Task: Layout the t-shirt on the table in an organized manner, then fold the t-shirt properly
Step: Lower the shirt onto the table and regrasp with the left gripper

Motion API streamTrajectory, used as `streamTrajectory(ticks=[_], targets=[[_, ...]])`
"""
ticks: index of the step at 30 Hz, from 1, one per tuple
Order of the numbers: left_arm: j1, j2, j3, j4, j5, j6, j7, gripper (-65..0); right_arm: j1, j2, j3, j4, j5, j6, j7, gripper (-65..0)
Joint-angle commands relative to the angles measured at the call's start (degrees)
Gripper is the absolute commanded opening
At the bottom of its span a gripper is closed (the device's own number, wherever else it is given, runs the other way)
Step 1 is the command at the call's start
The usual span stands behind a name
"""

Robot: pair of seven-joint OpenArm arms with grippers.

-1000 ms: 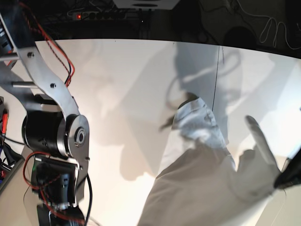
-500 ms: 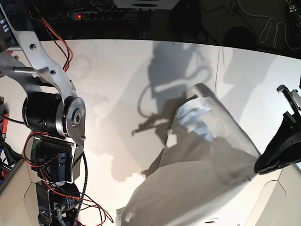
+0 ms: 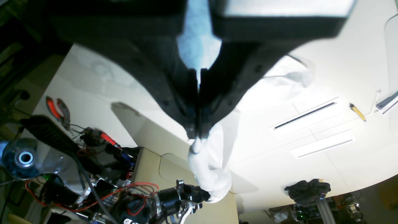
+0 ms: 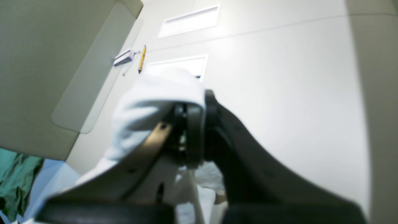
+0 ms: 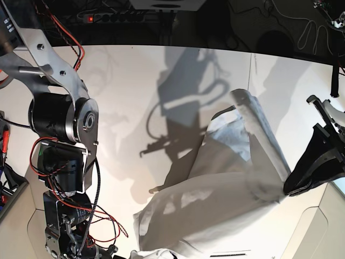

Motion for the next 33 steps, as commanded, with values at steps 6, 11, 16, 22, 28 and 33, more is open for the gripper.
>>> streamTrajectory(ticks=[6, 11, 16, 22, 28, 33], targets=[[0.70, -0.68, 2.38, 0.76, -6.78, -0.01, 3.26, -65.0, 3.19, 0.04, -1.90, 1.18, 2.27, 1.57, 8.07, -65.0], [5.03, -0.63, 17.73, 0.76, -6.78, -0.01, 3.85, -65.0, 4.13, 0.57, -5.64, 1.18, -2.75, 2.16, 9.49, -65.0], [4.92, 0.70, 32.72, 0.76, 2.60, -0.01, -0.96, -65.0, 4.11, 4.11, -6.84, 1.18, -10.05, -0.94, 10.78, -65.0], [4.92, 2.89, 44.22, 0.70, 9.92, -0.01, -2.03, -65.0, 3.72, 10.69, -6.84, 1.18, -14.43, -6.05, 10.47, -65.0], [4.90, 4.61, 54.23, -1.29, 17.97, -0.01, -4.17, -65.0, -0.48, 15.30, -6.84, 1.14, -14.40, -6.25, 10.58, -65.0], [3.21, 4.92, 61.59, -5.62, 23.82, -0.01, -6.78, -65.0, -5.75, 16.39, -6.84, 1.14, -14.45, -6.25, 13.22, -65.0]])
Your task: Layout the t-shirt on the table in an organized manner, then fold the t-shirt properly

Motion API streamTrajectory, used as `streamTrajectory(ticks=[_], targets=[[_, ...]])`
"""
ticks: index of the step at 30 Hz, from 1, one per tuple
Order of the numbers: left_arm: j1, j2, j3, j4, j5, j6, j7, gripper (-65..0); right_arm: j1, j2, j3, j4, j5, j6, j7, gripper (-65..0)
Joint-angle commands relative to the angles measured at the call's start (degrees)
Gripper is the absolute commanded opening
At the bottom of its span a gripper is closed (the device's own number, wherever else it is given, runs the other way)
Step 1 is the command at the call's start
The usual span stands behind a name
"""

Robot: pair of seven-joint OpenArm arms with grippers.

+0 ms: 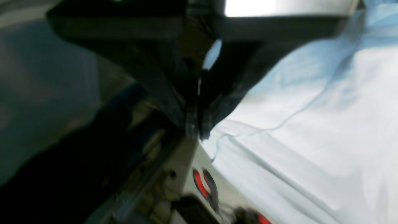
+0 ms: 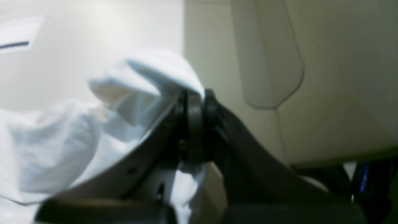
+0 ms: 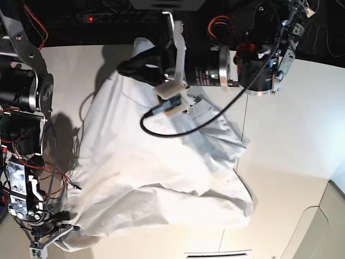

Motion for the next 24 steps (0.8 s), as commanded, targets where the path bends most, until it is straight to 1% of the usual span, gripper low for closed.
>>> streamTrajectory(ticks=[1, 4, 6, 8, 9, 10, 12, 15, 17, 20, 23, 24], targets=[[-1.11, -0.11, 1.38, 0.13, -2.03, -1.39, -0.68, -65.0, 1.92, 0.55, 0.20, 1.14, -0.22, -0.74, 3.45, -65.0], [-3.30, 0.20, 4.85, -1.77, -0.44, -1.39, -0.61, -65.0, 0.15, 0.66, 0.20, 1.14, -0.20, -0.85, 4.09, -65.0], [-4.44, 0.79, 5.55, -2.29, 1.46, -1.39, -0.61, -65.0, -0.28, 0.61, 0.20, 1.14, 0.39, -0.83, 3.63, -65.0], [-5.55, 0.79, 5.07, -2.21, 3.45, -1.39, -0.61, -65.0, -0.20, 0.59, 0.15, 1.14, 4.39, -0.74, 3.39, -65.0], [-6.16, 0.79, 3.91, -2.16, 4.83, -1.39, -0.61, -65.0, 0.07, 0.55, 0.04, 1.14, 7.37, -0.33, 3.32, -65.0], [-6.60, 0.76, 2.14, -2.16, 6.12, -1.39, -0.66, -65.0, 0.52, 0.24, 0.02, 1.16, 9.73, 0.79, 3.23, -65.0], [-7.08, 0.31, -3.26, -2.16, 7.37, -1.39, -0.94, -65.0, 1.97, -1.03, 0.02, 1.18, 13.88, 3.61, 1.79, -65.0], [-7.08, -1.51, -13.97, -2.16, 6.19, -1.39, -2.67, -65.0, 5.20, -4.79, 0.00, 1.18, 18.05, 6.29, -0.22, -65.0], [-7.28, -3.23, -21.33, -2.16, 4.09, -1.39, -3.87, -65.0, 7.76, -8.24, -0.02, 1.18, 19.41, 6.99, -0.46, -65.0], [-9.16, -6.29, -31.12, -2.14, 0.68, -1.39, -4.04, -65.0, 11.80, -14.16, -0.04, 1.18, 19.56, 7.17, -0.50, -65.0], [-11.80, -10.80, -39.39, -2.14, 0.15, -1.39, -4.72, -65.0, 16.22, -20.02, -0.48, 1.18, 19.61, 7.34, -0.61, -65.0], [-12.81, -12.41, -41.59, -2.08, 0.13, -1.39, -5.25, -65.0, 17.53, -19.93, -2.62, 1.18, 22.47, 8.44, -0.92, -65.0]])
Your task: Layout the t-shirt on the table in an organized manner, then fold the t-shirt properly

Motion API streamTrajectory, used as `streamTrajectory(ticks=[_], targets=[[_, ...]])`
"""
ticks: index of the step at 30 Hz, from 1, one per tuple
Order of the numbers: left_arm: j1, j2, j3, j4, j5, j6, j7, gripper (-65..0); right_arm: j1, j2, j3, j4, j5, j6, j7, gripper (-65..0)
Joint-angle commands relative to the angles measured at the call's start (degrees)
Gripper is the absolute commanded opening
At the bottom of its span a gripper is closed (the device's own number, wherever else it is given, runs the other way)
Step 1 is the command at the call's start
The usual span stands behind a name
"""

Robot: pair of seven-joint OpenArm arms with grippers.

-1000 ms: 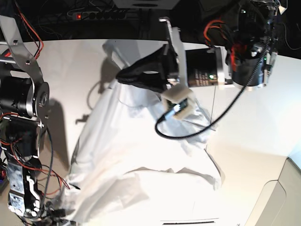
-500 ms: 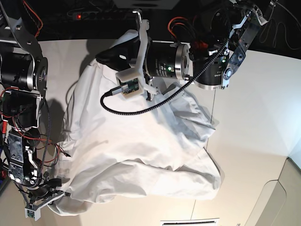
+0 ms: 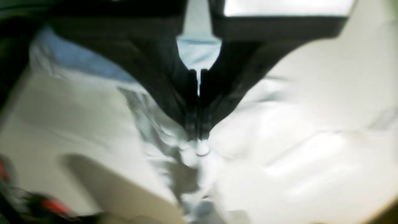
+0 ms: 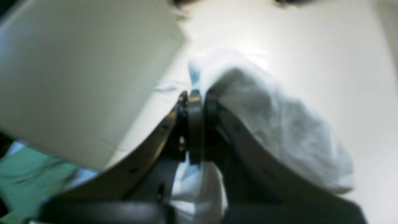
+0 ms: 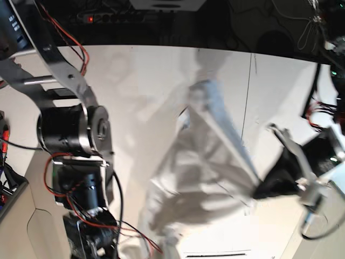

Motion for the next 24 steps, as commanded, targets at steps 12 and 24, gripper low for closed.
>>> streamTrajectory(ticks=[12, 24], targets=[[-14.99, -25.09, -17.70, 0.68, 2.21, 3.39, -6.84, -65.0, 14.70, 0.48, -8.63, 1.18, -2.71, 1.18, 2.25, -65.0], [-20.55, -38.86, -17.49, -2.03, 4.07, 8.13, -6.36, -65.0, 14.70, 0.50, 3.08, 1.18, -2.23, 1.25, -3.08, -65.0]])
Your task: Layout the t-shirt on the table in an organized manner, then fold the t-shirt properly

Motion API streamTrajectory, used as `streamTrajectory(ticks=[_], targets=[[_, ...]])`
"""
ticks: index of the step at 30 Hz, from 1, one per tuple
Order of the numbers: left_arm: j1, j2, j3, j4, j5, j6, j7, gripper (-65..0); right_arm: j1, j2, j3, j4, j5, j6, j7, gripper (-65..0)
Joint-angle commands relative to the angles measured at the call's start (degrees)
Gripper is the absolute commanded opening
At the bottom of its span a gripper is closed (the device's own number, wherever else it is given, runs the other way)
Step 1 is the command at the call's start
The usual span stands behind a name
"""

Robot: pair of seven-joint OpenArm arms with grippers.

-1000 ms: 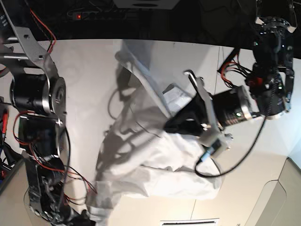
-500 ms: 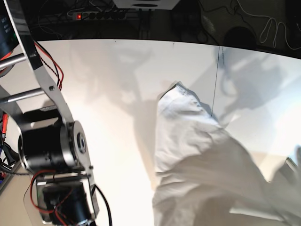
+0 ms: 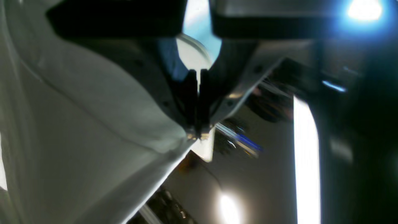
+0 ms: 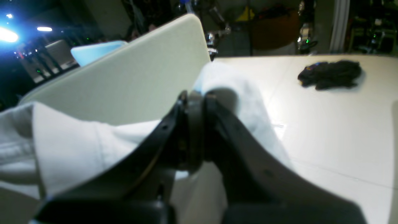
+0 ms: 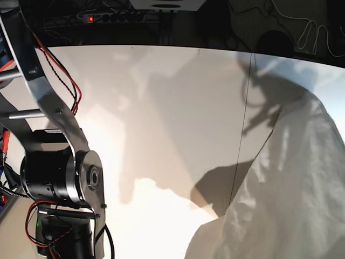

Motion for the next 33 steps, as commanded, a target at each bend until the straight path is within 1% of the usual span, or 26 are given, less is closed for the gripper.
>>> streamTrajectory(ticks=[1, 4, 6, 8, 10, 12, 14, 16, 17, 18, 20, 22, 24, 26, 28, 30, 33], targets=[[0.37, 0.44, -0.66, -0.31, 0.22, 1.38, 0.66, -65.0, 2.25, 0.28, 0.28, 0.94, -0.66, -0.94, 0.79, -65.0], [6.10, 7.43, -0.66, -0.24, -4.61, -1.03, 3.21, -65.0, 2.25, 0.48, 0.26, 0.94, -2.12, -0.02, -0.37, -65.0], [11.28, 13.53, -0.66, 0.13, -9.35, -3.15, 4.96, -65.0, 1.07, 1.14, 0.26, 0.94, -3.26, 0.24, -0.83, -65.0], [16.70, 20.22, -0.66, 0.92, -14.32, -5.35, 7.08, -65.0, -3.80, 2.64, 0.26, 0.94, -3.37, 0.20, -0.96, -65.0], [21.49, 26.40, -0.57, 1.44, -19.50, -6.85, 9.07, -65.0, -8.46, 5.01, 0.26, 0.94, -4.55, 0.00, -0.22, -65.0], [24.76, 31.45, 0.02, 1.46, -25.11, -6.85, 10.80, -65.0, -12.52, 7.74, 0.26, 0.94, -7.52, -0.24, 2.14, -65.0], [26.91, 35.32, 1.09, 1.49, -30.36, -6.85, 13.16, -65.0, -16.06, 10.67, 0.26, 0.94, -10.16, -1.55, 3.76, -65.0], [28.17, 38.32, 3.21, 1.46, -36.54, -6.85, 16.76, -65.0, -19.02, 13.44, 0.28, 0.94, -11.30, -3.93, 4.04, -65.0], [28.57, 39.69, 4.92, 1.46, -37.32, -6.85, 18.34, -65.0, -20.33, 14.71, 0.28, 0.94, -11.56, -4.70, 4.00, -65.0], [28.85, 41.05, 7.21, 1.46, -37.32, -6.85, 19.87, -65.0, -21.70, 15.91, 0.28, 0.94, -12.20, -4.87, 4.02, -65.0], [29.49, 43.25, 13.46, 1.46, -37.32, -6.85, 20.24, -65.0, -24.20, 18.21, 0.26, 0.94, -13.35, -4.92, 4.02, -65.0], [29.64, 44.87, 21.51, 1.46, -37.32, -6.85, 21.35, -65.0, -26.60, 20.44, 0.26, 0.94, -13.57, -4.92, 4.26, -65.0], [29.38, 45.64, 30.34, 1.46, -37.11, -6.85, 21.44, -65.0, -28.65, 22.29, 0.26, 0.94, -13.57, -4.94, 4.92, -65.0], [28.63, 46.10, 38.53, 1.44, -31.71, -6.85, 21.35, -65.0, -30.32, 23.61, 0.28, 0.94, -13.64, -4.98, 5.31, -65.0], [27.56, 46.38, 45.55, 1.42, -25.97, -6.85, 19.80, -65.0, -31.45, 24.52, 0.28, 0.94, -13.81, -5.16, 5.84, -65.0], [26.43, 46.40, 51.01, 1.40, -20.00, -6.85, 15.98, -65.0, -32.17, 25.11, 0.26, 0.92, -13.88, -5.33, 6.60, -65.0], [25.73, 47.19, 56.06, 1.42, -11.02, -6.85, 10.36, -65.0, -32.39, 25.16, 0.26, 0.92, -15.10, -5.75, 7.19, -65.0]])
